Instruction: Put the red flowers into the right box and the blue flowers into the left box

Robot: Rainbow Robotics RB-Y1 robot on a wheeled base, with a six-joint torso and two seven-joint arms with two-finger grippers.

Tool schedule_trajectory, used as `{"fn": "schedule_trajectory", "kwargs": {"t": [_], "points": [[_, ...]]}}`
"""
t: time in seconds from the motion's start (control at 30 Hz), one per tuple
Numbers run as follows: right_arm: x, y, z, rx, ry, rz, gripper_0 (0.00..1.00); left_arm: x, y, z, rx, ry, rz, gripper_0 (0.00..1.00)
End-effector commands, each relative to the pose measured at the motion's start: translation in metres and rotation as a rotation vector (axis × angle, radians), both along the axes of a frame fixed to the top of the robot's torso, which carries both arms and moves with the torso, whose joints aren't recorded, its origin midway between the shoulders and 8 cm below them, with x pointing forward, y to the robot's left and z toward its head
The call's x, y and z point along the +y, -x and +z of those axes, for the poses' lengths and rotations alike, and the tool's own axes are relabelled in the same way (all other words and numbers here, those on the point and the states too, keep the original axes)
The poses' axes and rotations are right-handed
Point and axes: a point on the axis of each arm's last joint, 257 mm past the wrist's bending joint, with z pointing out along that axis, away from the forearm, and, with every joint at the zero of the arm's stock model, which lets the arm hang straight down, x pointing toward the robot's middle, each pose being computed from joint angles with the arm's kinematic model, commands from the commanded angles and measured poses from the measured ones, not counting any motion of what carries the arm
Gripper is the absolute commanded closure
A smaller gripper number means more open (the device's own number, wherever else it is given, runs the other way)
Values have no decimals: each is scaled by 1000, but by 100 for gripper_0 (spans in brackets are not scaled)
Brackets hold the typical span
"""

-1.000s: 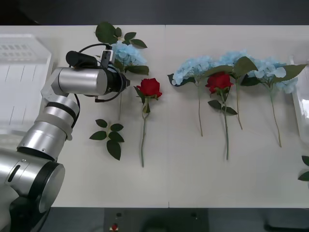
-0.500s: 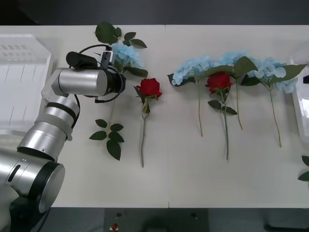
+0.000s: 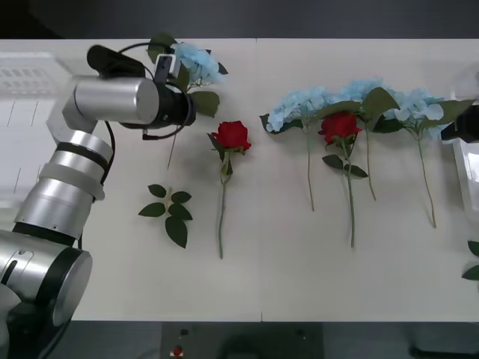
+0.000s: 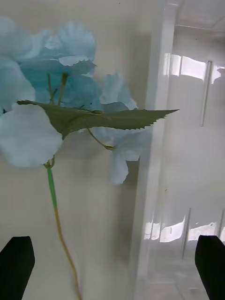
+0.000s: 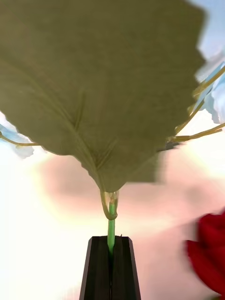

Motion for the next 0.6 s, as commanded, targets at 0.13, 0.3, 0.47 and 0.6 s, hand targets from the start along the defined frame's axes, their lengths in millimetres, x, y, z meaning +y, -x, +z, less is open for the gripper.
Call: {"fn": "schedule_trajectory", "kwargs": {"t": [0.13, 0.3, 0.47, 0.6], "points": [[27, -24, -14, -43, 25, 8, 0, 60, 2, 131, -125, 86, 37, 100], [36, -32, -31, -55, 19, 15, 0, 140, 14, 178, -168, -32, 96, 100], [40, -38, -49, -63, 26, 27, 0, 238, 35, 208, -151, -146, 220, 100], [41, -42, -63, -77, 45, 53, 0, 319, 61, 213, -134, -230, 335, 100]]}}
